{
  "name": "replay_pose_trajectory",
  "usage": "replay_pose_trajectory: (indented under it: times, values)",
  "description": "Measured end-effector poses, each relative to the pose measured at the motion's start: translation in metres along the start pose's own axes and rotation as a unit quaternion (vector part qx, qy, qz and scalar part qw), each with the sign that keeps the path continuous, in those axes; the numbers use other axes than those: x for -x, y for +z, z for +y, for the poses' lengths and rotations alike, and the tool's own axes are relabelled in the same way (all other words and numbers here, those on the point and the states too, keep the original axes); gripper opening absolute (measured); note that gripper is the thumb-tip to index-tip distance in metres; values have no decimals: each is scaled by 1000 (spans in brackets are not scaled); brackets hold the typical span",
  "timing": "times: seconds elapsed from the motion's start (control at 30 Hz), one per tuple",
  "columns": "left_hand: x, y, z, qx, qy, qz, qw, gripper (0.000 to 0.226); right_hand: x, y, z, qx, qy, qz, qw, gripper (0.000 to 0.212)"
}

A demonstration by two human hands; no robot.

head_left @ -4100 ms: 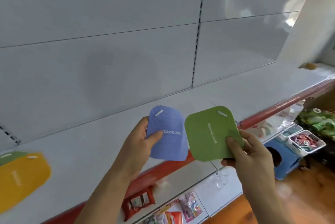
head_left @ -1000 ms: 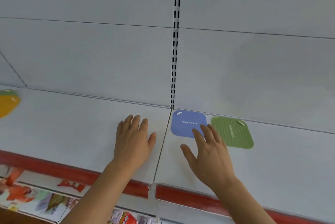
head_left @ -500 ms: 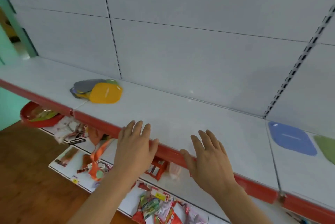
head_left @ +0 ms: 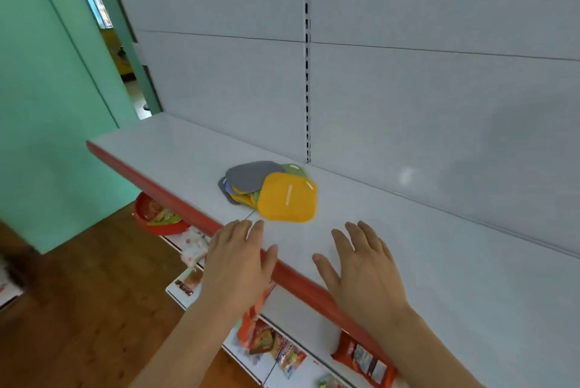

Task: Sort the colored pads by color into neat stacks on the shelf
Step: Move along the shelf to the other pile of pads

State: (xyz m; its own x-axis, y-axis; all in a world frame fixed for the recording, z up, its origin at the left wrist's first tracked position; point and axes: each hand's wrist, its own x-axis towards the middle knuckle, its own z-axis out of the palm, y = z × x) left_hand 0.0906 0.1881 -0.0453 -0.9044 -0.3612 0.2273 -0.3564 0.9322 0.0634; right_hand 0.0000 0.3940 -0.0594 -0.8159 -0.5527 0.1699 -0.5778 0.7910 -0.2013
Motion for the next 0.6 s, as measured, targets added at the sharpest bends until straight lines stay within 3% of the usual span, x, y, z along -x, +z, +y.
replay_pose_trajectory:
  times: [0.27, 0.43, 0.6]
  values:
    - [-102, 10, -55, 50, -18, 9, 999, 62, -98, 12, -23, -10, 11, 1, 1000, 79]
    - [-152, 31, -80, 83, 23, -38, 996, 53, -141, 26, -26, -15, 37, -25, 999, 91]
    - [-193, 36, -105, 160, 134, -142, 968, 83, -161, 37, -30, -33, 101, -70, 992, 96]
